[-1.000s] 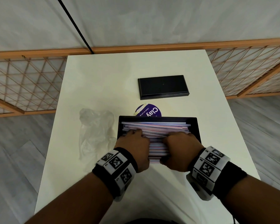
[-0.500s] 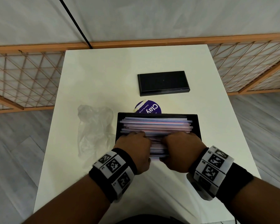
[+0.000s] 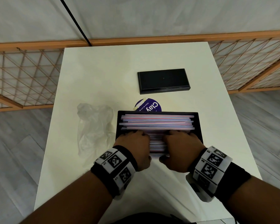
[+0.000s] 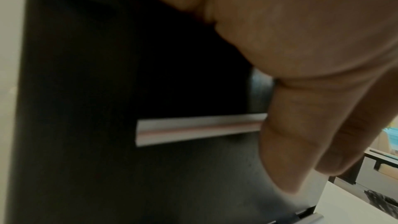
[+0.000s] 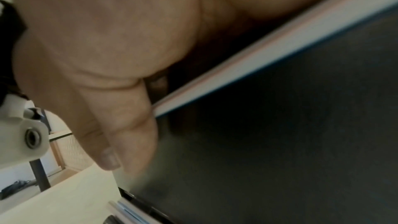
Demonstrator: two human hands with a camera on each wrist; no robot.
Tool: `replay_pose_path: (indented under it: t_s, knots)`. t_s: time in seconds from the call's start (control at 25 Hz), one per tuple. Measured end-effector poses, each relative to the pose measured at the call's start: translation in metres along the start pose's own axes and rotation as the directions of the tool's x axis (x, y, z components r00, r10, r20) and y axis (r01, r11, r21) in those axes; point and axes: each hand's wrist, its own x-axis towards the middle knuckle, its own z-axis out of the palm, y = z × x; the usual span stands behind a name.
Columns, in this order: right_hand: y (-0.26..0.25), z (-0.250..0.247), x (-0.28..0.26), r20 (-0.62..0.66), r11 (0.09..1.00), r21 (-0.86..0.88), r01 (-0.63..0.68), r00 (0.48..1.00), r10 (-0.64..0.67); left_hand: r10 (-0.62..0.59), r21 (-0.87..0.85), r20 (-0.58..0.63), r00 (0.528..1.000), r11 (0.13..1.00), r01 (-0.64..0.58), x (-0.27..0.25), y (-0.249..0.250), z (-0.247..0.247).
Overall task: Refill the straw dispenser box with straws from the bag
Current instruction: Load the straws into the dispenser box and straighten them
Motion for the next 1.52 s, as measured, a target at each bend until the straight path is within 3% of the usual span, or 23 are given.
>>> replay_pose_path:
  t_s: [0.4, 0.76, 1.52]
  knots:
    - [0.005, -0.010, -0.011, -0.049, 1.000, 0.028, 0.014, 0.999, -0.013, 0.051, 0.016, -0.114, 0.992, 0.999, -0.049, -0.016, 0.002, -0.015]
    - [0.006, -0.001, -0.009, -0.014, 1.000, 0.020, 0.011, 1.000, -0.010, 0.042, 0.024, 0.002, 0.999, 0.999, -0.042, -0.011, 0.003, -0.006]
    - [0.005, 0.004, -0.004, -0.004, 1.000, -0.009, 0.027, 1.000, -0.027, 0.033, 0.021, -0.018, 0.999, 0.999, -0.033, -0.014, 0.003, -0.006]
